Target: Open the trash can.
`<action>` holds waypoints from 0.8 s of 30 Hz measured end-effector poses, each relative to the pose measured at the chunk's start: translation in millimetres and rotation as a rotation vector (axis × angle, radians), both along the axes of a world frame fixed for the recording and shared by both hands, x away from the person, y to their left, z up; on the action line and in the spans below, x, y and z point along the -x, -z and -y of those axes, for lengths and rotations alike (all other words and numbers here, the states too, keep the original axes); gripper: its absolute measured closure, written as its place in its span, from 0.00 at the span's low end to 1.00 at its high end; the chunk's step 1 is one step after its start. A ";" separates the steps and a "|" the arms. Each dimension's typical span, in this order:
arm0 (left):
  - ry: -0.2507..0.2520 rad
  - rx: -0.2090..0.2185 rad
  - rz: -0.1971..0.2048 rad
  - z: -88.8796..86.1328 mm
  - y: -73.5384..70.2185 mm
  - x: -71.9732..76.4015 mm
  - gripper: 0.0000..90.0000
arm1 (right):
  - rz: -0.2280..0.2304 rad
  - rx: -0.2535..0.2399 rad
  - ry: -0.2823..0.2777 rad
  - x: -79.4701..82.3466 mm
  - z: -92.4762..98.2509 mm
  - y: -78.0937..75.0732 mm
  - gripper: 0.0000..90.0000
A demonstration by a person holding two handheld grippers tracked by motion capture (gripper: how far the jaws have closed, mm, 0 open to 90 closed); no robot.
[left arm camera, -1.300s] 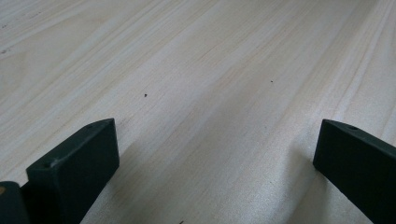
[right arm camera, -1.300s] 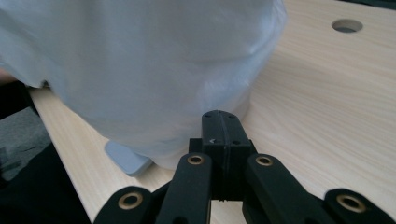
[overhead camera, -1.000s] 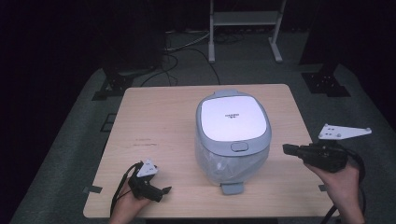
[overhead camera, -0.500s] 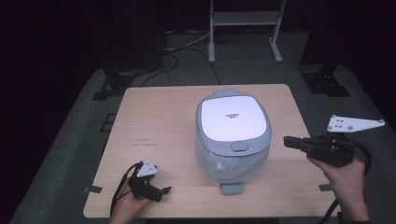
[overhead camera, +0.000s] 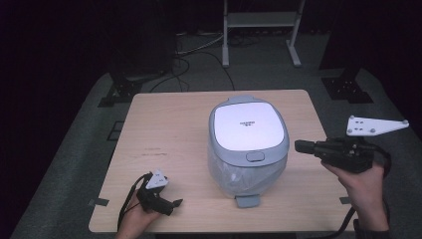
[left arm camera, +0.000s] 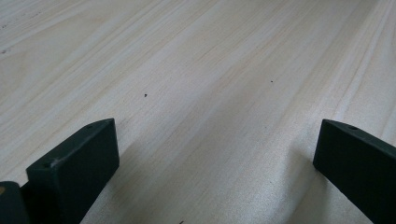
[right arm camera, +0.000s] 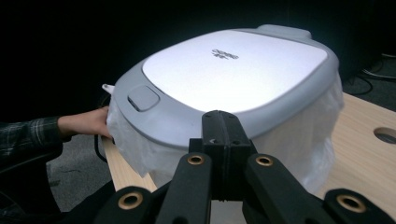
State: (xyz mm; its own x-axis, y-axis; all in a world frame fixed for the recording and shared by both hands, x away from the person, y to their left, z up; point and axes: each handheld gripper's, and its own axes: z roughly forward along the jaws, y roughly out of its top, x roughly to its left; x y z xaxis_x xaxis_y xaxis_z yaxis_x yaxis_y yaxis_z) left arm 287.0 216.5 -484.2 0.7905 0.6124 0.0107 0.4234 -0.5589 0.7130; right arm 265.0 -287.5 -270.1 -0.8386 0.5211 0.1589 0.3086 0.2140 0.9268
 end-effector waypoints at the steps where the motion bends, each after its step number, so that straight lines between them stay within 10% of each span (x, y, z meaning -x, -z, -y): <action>1: 0.000 0.000 0.000 0.0 0.0 0.0 0.00 | 0.003 -0.002 -0.005 -0.1 -1.4 -0.9 1.00; 24: 0.000 0.000 0.000 0.0 0.0 0.0 0.00 | 0.027 -0.006 -0.125 -4.0 -41.6 -10.1 1.00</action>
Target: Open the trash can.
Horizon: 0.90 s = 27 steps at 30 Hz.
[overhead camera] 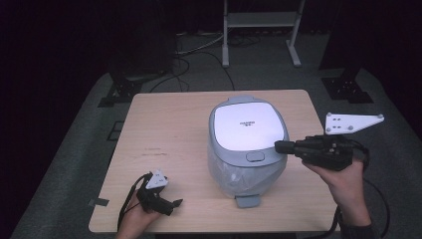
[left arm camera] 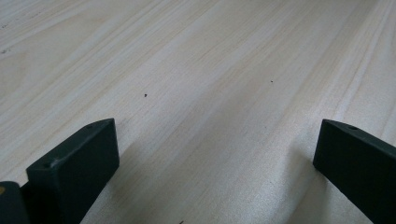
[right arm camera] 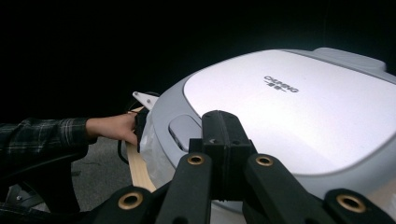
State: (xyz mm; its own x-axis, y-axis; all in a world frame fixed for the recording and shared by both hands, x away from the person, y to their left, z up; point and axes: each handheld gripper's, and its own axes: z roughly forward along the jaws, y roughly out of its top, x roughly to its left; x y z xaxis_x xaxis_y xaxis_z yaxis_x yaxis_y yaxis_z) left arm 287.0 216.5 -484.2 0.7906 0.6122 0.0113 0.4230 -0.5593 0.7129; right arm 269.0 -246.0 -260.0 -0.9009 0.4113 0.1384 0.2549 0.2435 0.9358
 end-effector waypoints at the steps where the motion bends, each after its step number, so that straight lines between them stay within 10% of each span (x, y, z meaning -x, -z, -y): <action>1: 0.000 0.000 0.000 0.0 0.0 0.0 0.00 | 0.000 0.000 0.000 0.0 0.0 0.0 1.00; 27: 0.000 0.000 0.000 0.0 0.0 0.0 0.00 | -0.009 0.070 -0.062 -5.4 -43.2 7.6 1.00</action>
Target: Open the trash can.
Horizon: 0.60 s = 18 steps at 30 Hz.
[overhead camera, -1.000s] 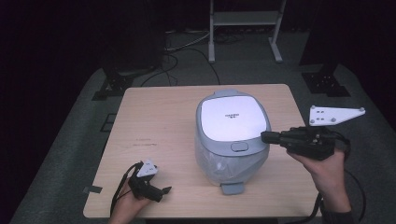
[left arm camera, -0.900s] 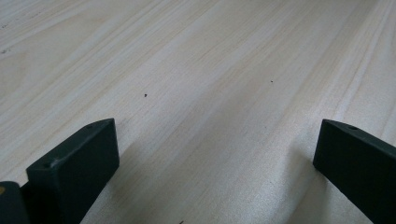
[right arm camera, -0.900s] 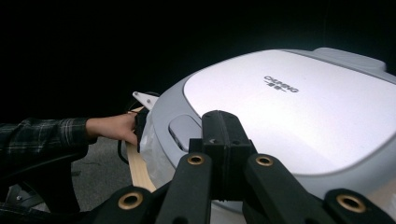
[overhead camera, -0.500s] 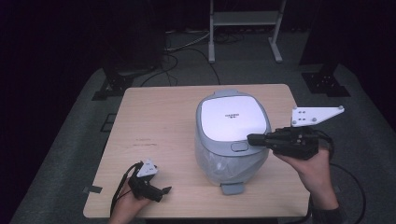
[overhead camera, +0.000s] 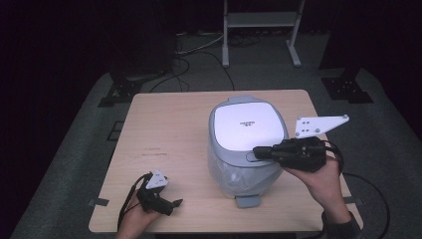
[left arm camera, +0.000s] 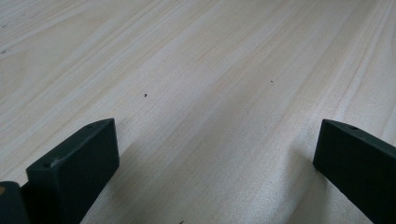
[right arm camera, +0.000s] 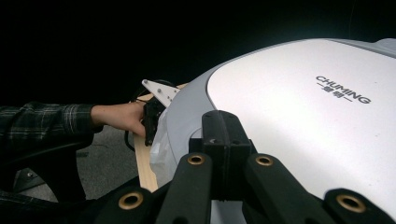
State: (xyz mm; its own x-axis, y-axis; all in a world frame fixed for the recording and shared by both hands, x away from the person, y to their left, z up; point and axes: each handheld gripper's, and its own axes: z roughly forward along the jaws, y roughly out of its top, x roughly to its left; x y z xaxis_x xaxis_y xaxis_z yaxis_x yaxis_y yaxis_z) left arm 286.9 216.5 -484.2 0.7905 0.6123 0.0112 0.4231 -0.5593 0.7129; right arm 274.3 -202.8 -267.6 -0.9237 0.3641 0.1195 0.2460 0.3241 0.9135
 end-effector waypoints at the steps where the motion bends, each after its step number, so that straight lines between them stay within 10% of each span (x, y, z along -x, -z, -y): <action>1: 0.000 0.000 0.000 0.0 0.0 0.0 0.00 | 0.000 0.001 0.003 0.5 -0.1 0.1 1.00; 18: -0.001 0.001 0.000 0.1 0.0 0.1 0.00 | -0.007 0.011 -0.008 1.8 -3.4 1.9 1.00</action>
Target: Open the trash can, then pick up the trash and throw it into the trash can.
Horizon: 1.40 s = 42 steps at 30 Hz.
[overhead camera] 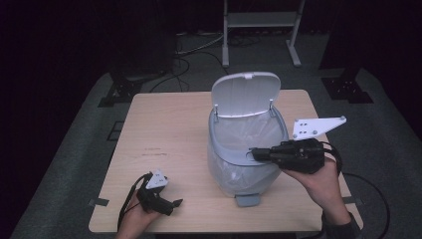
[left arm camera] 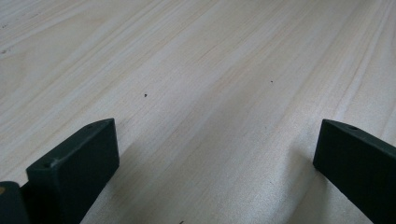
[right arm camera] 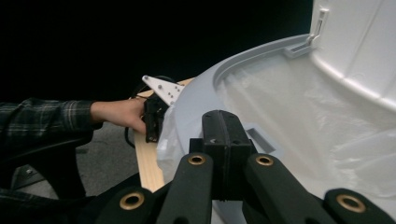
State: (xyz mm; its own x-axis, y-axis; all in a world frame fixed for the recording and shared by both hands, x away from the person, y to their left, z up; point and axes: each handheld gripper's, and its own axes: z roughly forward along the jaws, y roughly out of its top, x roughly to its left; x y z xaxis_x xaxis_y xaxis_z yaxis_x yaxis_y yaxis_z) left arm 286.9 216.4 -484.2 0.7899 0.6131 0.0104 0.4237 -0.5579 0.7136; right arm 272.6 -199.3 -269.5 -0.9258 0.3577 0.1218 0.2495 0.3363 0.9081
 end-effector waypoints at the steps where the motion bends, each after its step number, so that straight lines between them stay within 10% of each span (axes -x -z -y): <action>1: 0.000 0.000 0.000 0.0 0.0 0.1 0.00 | 0.003 -0.004 -0.001 0.2 -0.4 0.0 1.00; 12: -0.003 -0.001 0.000 0.1 0.0 0.7 0.00 | 0.034 -0.045 0.028 3.7 12.8 -6.7 0.99; 42: -0.003 0.000 -0.001 0.1 -0.1 0.8 0.00 | 0.116 -0.032 0.256 22.3 74.9 -2.3 0.46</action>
State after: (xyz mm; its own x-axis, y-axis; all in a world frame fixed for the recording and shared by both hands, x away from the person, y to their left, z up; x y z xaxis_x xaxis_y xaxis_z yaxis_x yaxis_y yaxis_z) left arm 286.0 216.3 -484.1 0.7879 0.6157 0.0100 0.4260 -0.5568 0.7130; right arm 250.2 -274.2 -267.3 -0.8142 0.5795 0.0353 0.2163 0.2463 0.9447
